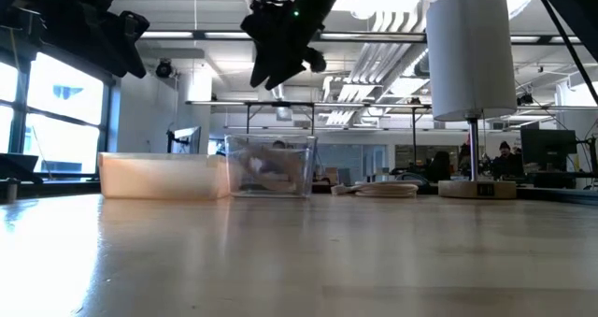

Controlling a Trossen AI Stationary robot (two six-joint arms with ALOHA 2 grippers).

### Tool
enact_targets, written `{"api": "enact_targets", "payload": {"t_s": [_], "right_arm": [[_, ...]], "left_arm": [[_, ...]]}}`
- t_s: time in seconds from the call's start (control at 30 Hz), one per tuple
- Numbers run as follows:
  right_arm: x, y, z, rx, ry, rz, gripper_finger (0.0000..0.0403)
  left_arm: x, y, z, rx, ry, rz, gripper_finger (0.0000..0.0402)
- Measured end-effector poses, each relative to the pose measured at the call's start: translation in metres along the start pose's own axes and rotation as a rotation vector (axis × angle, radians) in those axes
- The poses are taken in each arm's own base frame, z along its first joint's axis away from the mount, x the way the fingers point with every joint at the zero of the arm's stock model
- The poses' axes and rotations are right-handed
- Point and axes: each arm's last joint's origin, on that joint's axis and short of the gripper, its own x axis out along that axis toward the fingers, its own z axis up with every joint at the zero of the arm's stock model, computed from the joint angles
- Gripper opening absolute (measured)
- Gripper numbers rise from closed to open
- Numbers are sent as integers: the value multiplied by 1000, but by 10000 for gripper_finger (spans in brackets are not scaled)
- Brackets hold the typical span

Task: Pick & Place USB Port
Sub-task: Put the middle brown HDMI cable into the transparent bin, then put the top brown HDMI cable into the transparent bin

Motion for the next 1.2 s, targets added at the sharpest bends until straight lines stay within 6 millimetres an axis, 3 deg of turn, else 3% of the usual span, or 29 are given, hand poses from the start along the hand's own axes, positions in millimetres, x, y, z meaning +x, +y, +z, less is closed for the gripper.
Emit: {"api": "enact_targets", "payload": {"t_s": [0.13, 0.33, 0.53, 0.73, 0.93, 1.2], "right_arm": [[-3, 7, -1, -56, -6, -36, 256], [-28, 29, -7, -224, 35, -73, 264], [-58, 58, -37, -400, 249, -175, 258], [-79, 72, -64, -403, 434, -240, 258], [-79, 59, -69, -353, 549, -222, 258], [-57, 3, -61, -172, 664, -170, 259]], "left_arm": [[0, 0, 0, 0, 1, 11, 153], [0, 0, -1, 2, 8, 11, 153], [0, 0, -1, 17, 16, 14, 153], [0, 1, -1, 23, 17, 39, 153], [0, 1, -1, 22, 17, 43, 153], [0, 1, -1, 17, 16, 40, 153]]}}
